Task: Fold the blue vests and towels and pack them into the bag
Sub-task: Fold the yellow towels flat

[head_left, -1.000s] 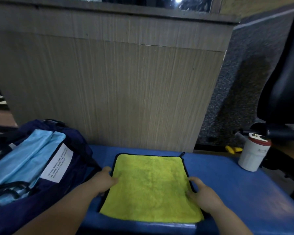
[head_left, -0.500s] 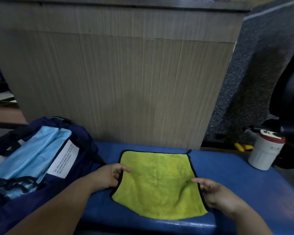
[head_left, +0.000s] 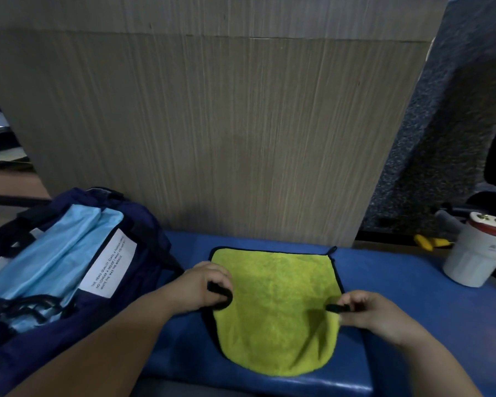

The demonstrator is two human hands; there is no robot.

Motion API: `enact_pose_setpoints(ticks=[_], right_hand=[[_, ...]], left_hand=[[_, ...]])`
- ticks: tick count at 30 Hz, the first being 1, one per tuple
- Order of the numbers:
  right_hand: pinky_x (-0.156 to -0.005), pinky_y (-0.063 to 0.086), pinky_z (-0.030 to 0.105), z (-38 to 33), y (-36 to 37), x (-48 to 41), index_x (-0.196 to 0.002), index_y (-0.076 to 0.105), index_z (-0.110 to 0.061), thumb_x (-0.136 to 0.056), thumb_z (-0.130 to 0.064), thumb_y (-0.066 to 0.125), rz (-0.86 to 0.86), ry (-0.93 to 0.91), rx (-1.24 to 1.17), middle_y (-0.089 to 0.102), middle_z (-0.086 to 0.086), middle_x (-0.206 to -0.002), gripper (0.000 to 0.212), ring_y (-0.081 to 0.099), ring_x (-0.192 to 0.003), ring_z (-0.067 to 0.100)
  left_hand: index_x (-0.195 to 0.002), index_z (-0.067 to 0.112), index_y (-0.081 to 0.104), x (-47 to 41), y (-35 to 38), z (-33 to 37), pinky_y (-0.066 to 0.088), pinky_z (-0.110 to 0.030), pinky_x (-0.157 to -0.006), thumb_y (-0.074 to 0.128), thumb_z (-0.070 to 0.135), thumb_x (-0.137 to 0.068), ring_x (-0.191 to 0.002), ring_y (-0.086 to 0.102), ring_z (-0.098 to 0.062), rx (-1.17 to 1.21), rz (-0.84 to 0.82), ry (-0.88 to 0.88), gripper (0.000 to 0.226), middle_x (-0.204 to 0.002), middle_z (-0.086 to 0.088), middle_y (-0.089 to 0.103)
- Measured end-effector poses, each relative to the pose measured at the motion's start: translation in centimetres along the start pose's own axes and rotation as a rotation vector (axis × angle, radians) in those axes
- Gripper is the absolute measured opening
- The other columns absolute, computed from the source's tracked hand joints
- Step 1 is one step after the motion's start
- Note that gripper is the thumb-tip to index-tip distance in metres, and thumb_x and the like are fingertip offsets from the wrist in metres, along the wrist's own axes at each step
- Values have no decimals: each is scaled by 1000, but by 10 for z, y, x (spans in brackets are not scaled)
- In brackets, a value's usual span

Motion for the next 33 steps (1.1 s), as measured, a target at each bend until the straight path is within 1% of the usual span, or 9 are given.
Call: enact_pose_setpoints(ticks=[3,5,9,12,16,22,27,31,33], right_hand=[[-72,42,13,-3,-5,-8,-73,72,-16,-53,-44,91,122,-64,29,59,-8,-80,39,58,-79,8],[-78,42,16,-5,-6,-12,-71,69,-20,-51,-55,89,171,-115,-12,60,-13,-83,45,58,-82,5],[-63,34,26,-18,-3,-18,-79,52,-11,-88,-29,68,363,-185,-154,45,-3,-72,25,42,-70,10],[-59,32,34,-15,-5,-30,-83,47,-7,-96,-26,58,576,-93,-51,46,2,-72,25,42,-69,17],[-61,38,34,-2,1,-43,-94,51,-13,-98,-31,53,630,114,86,59,4,-86,19,52,-72,18],[-77,41,32,-1,3,-49,-105,53,-30,-88,-33,69,518,142,61,54,-6,-110,23,52,-99,17],[-87,49,36,-6,4,-44,-107,59,-36,-90,-17,68,564,-2,-7,62,-13,-110,28,56,-108,14],[-79,48,35,-22,4,-38,-113,57,-41,-93,-20,63,684,-97,53,65,-18,-111,30,59,-106,12],[-71,44,31,-18,7,-39,-126,55,-40,-96,-23,57,658,-19,160,63,-13,-116,34,57,-102,15]], left_hand=[[-88,32,69,-7,3,-5,50,-35,-92,63,10,-92,-90,64,-4,243,49,-99,23,-97,5,73],[-102,21,67,-12,2,-7,50,-36,-93,58,13,-96,-97,66,-12,317,134,-154,14,-103,-1,73],[-115,20,57,-20,-4,-16,46,-27,-84,48,25,-101,-102,60,-15,319,370,-300,18,-108,2,65],[-103,11,53,-26,-5,-34,46,-35,-82,43,34,-102,-98,58,-25,294,477,-465,25,-102,-6,61],[-84,11,42,-36,-6,-41,32,-31,-55,39,31,-103,-71,50,-18,43,425,-608,28,-82,-6,52],[-84,17,46,-41,-5,-43,33,-29,-53,46,35,-99,-68,51,-14,1,417,-582,24,-77,-1,54],[-94,21,53,-34,-1,-41,48,-36,-69,48,30,-99,-77,61,-20,154,535,-415,11,-85,-5,64],[-97,20,50,-32,-4,-38,46,-37,-67,44,28,-101,-75,60,-19,167,653,-393,11,-85,-5,63],[-97,18,48,-34,-4,-39,41,-33,-58,42,29,-102,-72,57,-19,103,614,-451,13,-82,-5,61]])
Point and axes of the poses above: each hand's wrist, its own x-axis away from the middle knuckle, its own y-axis out of the palm, z = x × y, the point moved 4 cm from there along -x, towards the middle knuckle
